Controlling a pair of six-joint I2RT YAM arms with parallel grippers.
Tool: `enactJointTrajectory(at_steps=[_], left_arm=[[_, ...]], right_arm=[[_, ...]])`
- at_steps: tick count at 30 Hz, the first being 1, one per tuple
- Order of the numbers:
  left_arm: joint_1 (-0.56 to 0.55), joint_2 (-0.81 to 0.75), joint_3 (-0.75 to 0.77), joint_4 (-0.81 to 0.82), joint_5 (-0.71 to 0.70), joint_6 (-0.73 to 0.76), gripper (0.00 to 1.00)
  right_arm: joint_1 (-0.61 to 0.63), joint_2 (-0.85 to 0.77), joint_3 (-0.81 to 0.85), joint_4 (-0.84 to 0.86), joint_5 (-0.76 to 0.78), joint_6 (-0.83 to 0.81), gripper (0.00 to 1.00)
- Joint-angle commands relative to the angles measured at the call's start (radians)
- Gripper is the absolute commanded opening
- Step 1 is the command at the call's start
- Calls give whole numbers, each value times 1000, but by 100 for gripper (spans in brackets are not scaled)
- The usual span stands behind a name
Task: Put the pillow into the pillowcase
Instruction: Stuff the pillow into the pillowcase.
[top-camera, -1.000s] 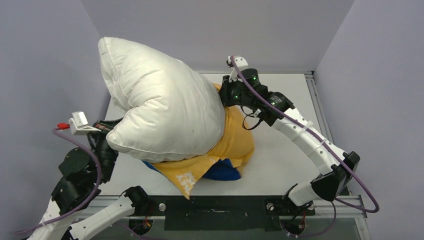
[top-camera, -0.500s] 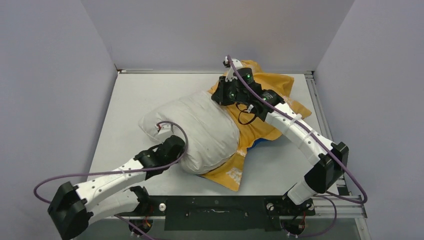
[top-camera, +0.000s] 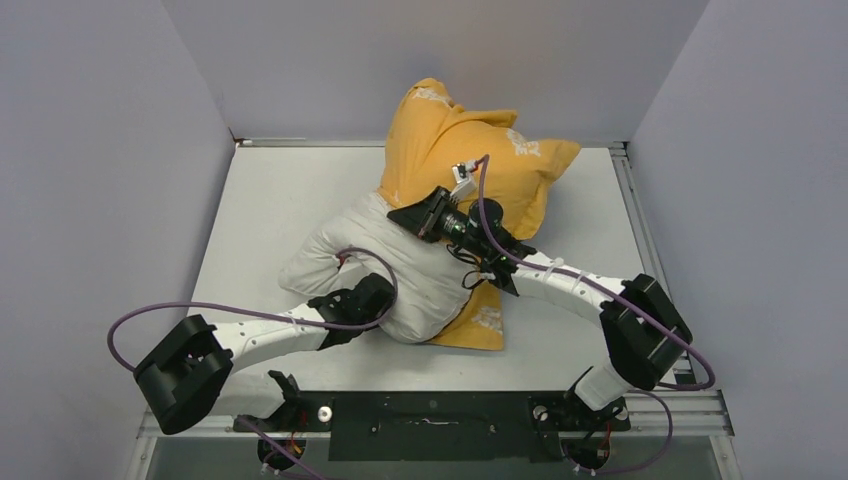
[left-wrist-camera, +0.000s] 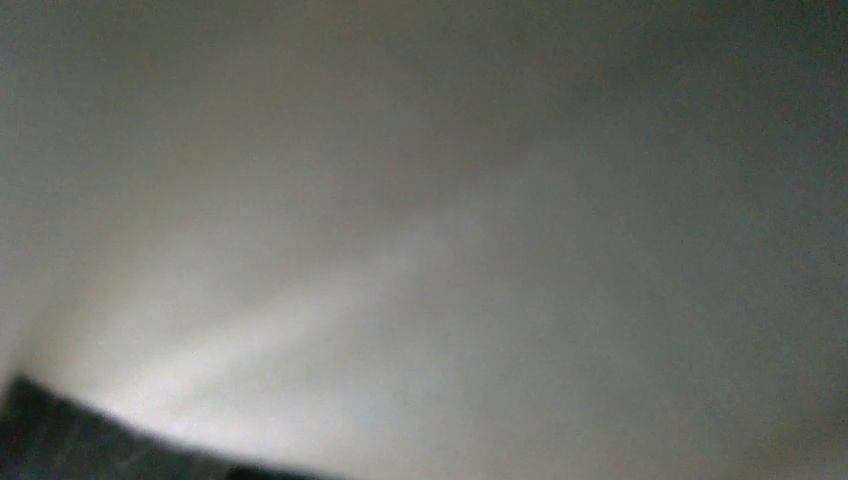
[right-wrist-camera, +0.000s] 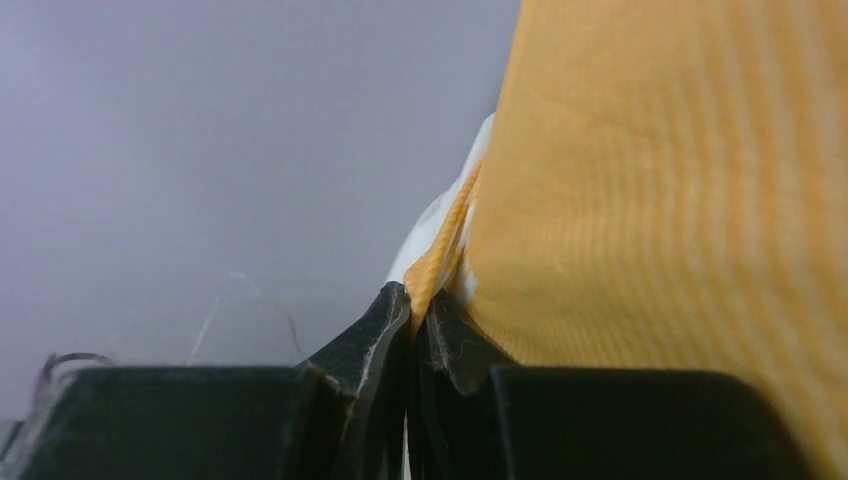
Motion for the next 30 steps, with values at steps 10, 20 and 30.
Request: enactJointTrajectory(at_steps=[10,20,30], left_arm=[[41,-165,19,95,92,56,0],[41,-288,-29,30,88,37,0],[35,-222,-11,56,124,37,0]], right_arm=[[223,-277,-56,-398,-79,-285,52],[214,-497,12,-976,687,-513,92],[213,-713,16,-1353,928,-390,92]])
